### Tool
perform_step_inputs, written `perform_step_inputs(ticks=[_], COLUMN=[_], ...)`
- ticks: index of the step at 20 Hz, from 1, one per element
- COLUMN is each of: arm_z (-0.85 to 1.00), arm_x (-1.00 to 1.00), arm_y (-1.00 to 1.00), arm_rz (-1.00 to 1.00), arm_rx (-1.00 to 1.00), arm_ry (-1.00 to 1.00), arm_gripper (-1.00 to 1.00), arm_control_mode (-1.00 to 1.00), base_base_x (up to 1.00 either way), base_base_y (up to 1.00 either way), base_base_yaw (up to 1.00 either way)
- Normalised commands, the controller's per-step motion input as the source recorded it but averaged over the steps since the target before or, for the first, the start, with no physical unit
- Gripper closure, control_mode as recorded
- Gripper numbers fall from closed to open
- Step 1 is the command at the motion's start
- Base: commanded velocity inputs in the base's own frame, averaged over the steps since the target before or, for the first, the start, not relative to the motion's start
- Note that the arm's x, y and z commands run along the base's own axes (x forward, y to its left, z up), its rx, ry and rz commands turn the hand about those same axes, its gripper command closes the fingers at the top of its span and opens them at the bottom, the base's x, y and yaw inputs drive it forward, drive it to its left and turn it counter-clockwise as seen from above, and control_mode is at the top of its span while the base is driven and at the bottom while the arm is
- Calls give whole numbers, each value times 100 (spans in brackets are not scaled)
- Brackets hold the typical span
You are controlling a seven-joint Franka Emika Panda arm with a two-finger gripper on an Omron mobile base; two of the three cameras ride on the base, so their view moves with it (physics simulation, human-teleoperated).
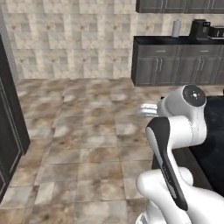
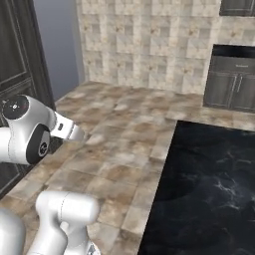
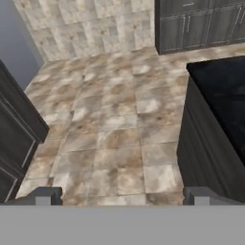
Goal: Move the pork loin and onion from the top shelf to the second highest shelf to make space. Then, place the pitcher from the counter on the cleared top shelf.
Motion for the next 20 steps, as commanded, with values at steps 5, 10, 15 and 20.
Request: perform_step_inputs(ticks=[5,10,15,20], arm_z=[0,0,0,0], arm_x=[0,0,0,0], arm_y=[0,0,0,0], arm_rz=[0,0,0,0], arm_rx=[0,0,0,0], arm_ry=[0,0,0,0], arm_gripper=[-100,-100,-100,-100], arm_control_mode=[100,100,100,100], base_base_x=[90,75,37,4], base_base_y=[9,29,45,79], base_base_yaw=[-13,-34,-43,-47])
